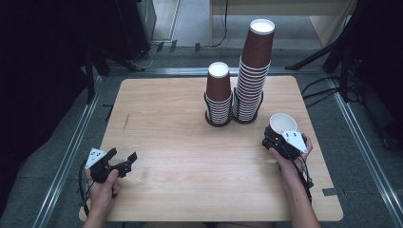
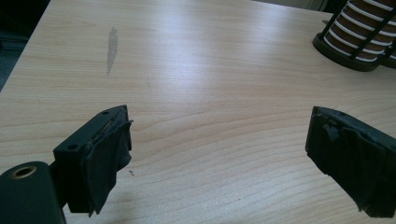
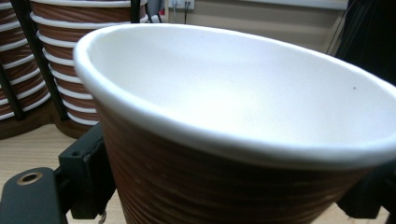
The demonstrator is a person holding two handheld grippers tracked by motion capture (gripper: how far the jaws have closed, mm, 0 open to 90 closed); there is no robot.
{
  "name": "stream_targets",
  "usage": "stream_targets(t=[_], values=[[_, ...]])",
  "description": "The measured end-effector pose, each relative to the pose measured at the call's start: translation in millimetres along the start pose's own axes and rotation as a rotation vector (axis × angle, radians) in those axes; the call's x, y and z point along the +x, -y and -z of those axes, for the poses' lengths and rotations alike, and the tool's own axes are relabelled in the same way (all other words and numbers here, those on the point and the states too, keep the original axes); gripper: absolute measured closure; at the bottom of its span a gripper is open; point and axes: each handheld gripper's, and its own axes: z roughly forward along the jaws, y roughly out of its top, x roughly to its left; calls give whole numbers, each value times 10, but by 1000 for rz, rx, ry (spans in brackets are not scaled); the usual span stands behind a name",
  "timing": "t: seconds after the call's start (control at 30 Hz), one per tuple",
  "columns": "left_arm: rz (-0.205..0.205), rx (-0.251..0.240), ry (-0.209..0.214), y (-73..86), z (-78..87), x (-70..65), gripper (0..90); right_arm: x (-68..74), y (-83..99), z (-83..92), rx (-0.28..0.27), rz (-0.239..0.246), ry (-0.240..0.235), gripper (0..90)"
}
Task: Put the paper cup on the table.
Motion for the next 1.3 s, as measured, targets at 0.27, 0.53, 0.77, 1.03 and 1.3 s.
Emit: stream_targets(t=[0.27, 0.53, 0.77, 1.03, 1.3], values=[[2, 1, 4, -1, 0, 4, 68, 23, -34, 35, 44, -25, -51, 118], [1, 1, 5, -1, -2, 3, 68, -22, -78, 61, 68, -68, -119, 0], [1, 1, 5, 0, -2, 3, 68, -17, -121, 129, 57, -57, -141, 0], [1, 0, 1, 1, 4, 3, 68, -59, -117, 277, 60, -50, -169, 0], [1, -1, 2, 3, 8, 5, 68, -119, -116, 452, 48, -24, -176, 0]])
